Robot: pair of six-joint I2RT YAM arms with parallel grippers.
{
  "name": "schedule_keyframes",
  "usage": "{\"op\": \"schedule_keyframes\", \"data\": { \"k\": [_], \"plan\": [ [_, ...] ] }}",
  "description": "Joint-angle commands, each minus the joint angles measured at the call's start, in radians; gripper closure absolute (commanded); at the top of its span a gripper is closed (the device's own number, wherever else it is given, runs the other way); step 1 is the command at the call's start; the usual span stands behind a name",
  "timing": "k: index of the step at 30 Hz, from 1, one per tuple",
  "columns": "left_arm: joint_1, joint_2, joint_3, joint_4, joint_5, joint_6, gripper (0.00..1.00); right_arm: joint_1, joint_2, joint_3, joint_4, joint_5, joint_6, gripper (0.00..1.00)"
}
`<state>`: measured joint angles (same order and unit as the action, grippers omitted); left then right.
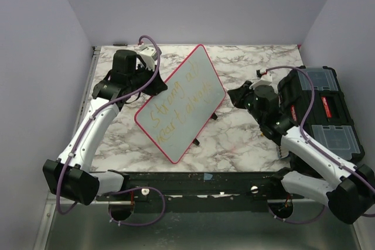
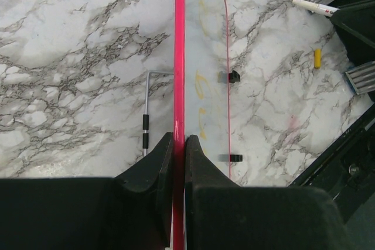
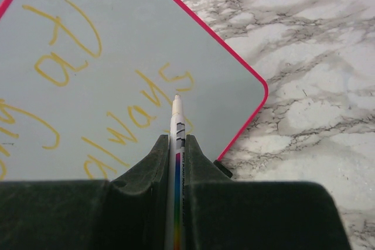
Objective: Write a sentence on the whiteboard
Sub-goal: Put down the whiteboard on the whiteboard stand.
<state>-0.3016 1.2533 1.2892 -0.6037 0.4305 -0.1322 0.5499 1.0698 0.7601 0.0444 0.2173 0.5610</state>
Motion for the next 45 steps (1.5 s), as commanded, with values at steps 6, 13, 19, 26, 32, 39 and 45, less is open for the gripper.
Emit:
{"op": "schedule_keyframes", "data": {
  "k": [6,13,19,26,32,39,45],
  "plan": [
    [-0.013,0.100,0.052,-0.146,-0.050,0.030,1.00,0.004,-0.070,-0.054,-0.043,0.032,0.030,0.99],
    [-0.014,0.036,-0.068,-0.069,-0.078,-0.050,1.00,0.004,-0.080,-0.062,-0.040,0.018,0.038,0.99],
    [-0.014,0.017,-0.142,-0.073,-0.106,-0.090,1.00,0.003,-0.107,-0.079,-0.042,0.019,0.039,0.99],
    [-0.014,-0.020,-0.262,-0.018,-0.112,-0.149,1.00,0.004,-0.111,-0.092,-0.043,0.017,0.039,0.99],
    [-0.014,-0.061,-0.322,-0.008,-0.162,-0.173,1.00,0.004,-0.107,-0.093,-0.043,0.014,0.043,0.99],
    [-0.014,-0.098,-0.361,0.007,-0.212,-0.196,0.99,0.004,-0.093,-0.086,-0.042,0.001,0.050,0.99],
    [-0.015,-0.106,-0.383,0.025,-0.260,-0.214,0.91,0.004,-0.088,-0.086,-0.043,-0.003,0.054,0.99]
  ]
}}
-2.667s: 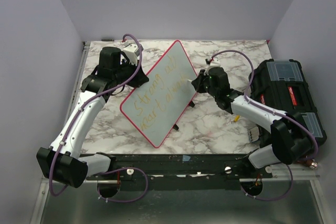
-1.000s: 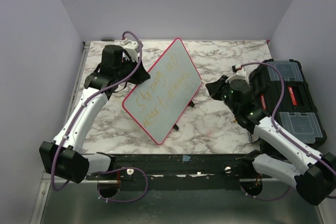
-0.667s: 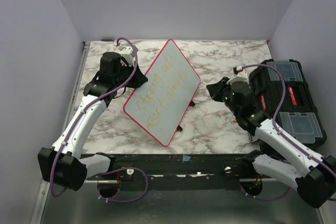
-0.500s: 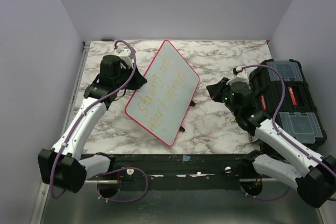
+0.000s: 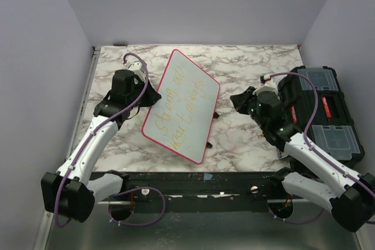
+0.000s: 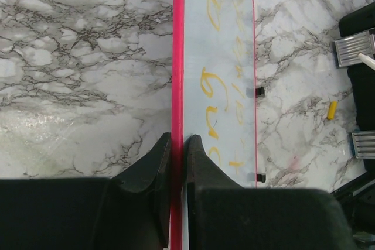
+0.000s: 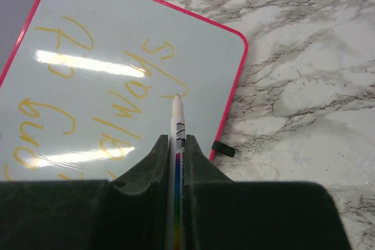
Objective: Write a sentence on the whiteboard
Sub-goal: Put down the whiteboard on the whiteboard stand.
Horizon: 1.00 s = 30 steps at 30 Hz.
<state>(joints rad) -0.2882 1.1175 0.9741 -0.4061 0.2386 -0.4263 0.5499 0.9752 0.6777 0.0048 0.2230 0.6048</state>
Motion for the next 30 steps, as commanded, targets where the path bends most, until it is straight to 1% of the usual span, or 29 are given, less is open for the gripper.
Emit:
{"op": "schedule_keyframes", "data": {
  "k": [1,10,18,19,25,30],
  "plan": [
    [-0.028,0.028,-0.070,-0.171,-0.076,0.078,0.90,0.004,0.006,-0.004,-0.002,-0.009,0.010,0.99],
    [-0.028,0.014,-0.094,-0.136,-0.104,0.069,0.83,0.004,0.000,-0.004,-0.003,-0.008,0.010,0.99],
    [-0.028,0.012,-0.088,-0.122,-0.117,0.072,0.79,0.004,0.003,-0.003,-0.003,-0.015,0.014,0.99],
    [-0.028,0.012,-0.089,-0.119,-0.117,0.072,0.78,0.004,0.003,-0.003,-0.027,-0.014,0.013,0.99],
    [-0.028,0.007,-0.092,-0.109,-0.117,0.067,0.72,0.004,0.009,-0.005,-0.029,-0.014,0.014,0.99],
    [-0.028,0.010,-0.089,-0.110,-0.124,0.069,0.71,0.004,0.013,-0.008,-0.029,-0.017,0.015,0.99]
  ]
}}
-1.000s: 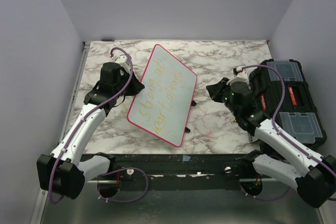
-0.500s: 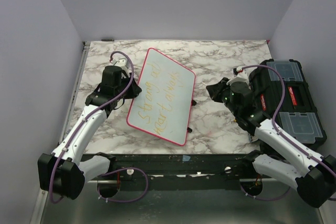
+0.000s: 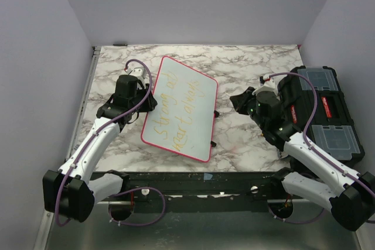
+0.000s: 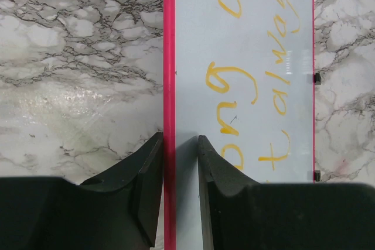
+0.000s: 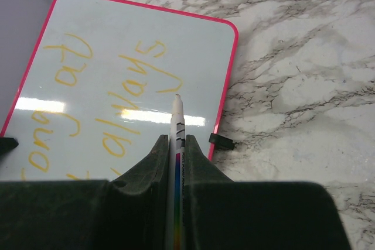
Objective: Write a sentence on the whiteboard
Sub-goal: Put down the whiteboard on the whiteboard stand.
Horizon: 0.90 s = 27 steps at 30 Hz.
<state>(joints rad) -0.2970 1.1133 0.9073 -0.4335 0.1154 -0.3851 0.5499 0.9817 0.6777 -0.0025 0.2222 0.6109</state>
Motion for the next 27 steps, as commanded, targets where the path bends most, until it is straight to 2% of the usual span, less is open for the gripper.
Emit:
{"op": "schedule_keyframes", "data": {
  "k": [1,11,22,27],
  "plan": [
    [-0.019,0.015,-0.021,-0.084,-0.003,0.029,0.70,0.003,0.008,-0.009,-0.022,-0.016,0.010,0.99],
    [-0.019,0.010,-0.007,-0.099,-0.046,0.034,0.58,0.004,0.004,-0.011,-0.024,-0.014,0.009,0.99],
    [-0.019,-0.010,0.016,-0.129,-0.107,0.041,0.50,0.004,0.000,-0.007,-0.031,-0.014,0.008,0.99],
    [-0.019,-0.034,0.034,-0.133,-0.108,0.050,0.41,0.003,-0.006,-0.003,-0.036,-0.014,0.008,0.99]
  ]
}}
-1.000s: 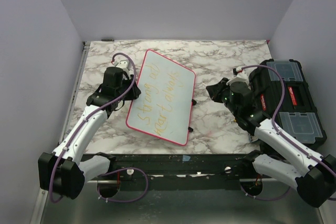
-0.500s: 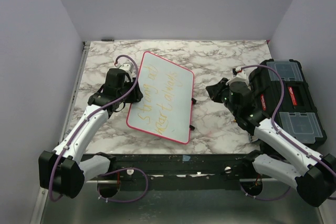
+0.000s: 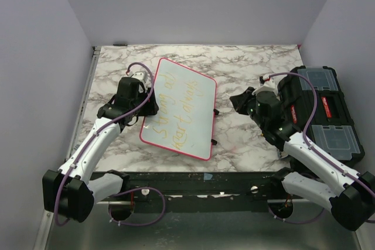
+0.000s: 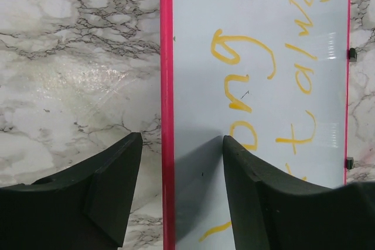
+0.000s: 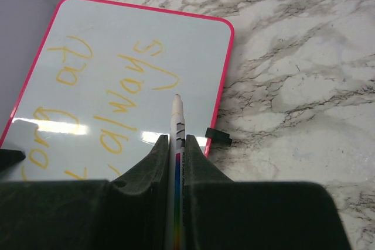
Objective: Write a sentence on the whiteboard
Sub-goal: Put down the whiteboard on the whiteboard stand, then pick up the pen cap from the center of the board.
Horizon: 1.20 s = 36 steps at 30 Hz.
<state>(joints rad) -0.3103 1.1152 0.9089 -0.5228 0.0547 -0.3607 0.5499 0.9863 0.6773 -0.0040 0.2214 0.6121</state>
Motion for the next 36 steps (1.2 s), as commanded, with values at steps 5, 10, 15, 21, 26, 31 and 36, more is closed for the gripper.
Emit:
{"op": "schedule_keyframes", "data": {
  "k": [5,10,15,21,26,31,36],
  "plan": [
    [-0.006,-0.050,0.045,-0.049,-0.047,0.028,0.33,0.004,-0.011,-0.005,-0.037,-0.013,0.009,0.99],
    [-0.006,-0.085,0.074,-0.068,-0.042,0.024,0.24,0.004,-0.013,0.001,-0.041,-0.016,0.006,0.99],
    [-0.007,-0.152,0.123,-0.098,-0.036,0.053,0.19,0.004,-0.023,0.035,-0.076,-0.012,-0.009,0.99],
    [-0.053,-0.232,0.148,-0.078,0.040,0.103,0.15,0.004,-0.063,0.094,-0.141,0.003,-0.024,0.99],
    [-0.257,-0.197,0.164,0.002,0.062,0.123,0.14,0.004,-0.086,0.240,-0.237,0.036,-0.043,0.99],
    [-0.412,-0.084,0.186,0.073,-0.025,0.107,0.18,0.004,-0.097,0.361,-0.289,0.084,-0.062,0.99],
    [-0.540,0.039,0.196,0.207,-0.094,0.072,0.18,0.003,-0.101,0.455,-0.317,0.119,-0.073,0.99]
  ]
}}
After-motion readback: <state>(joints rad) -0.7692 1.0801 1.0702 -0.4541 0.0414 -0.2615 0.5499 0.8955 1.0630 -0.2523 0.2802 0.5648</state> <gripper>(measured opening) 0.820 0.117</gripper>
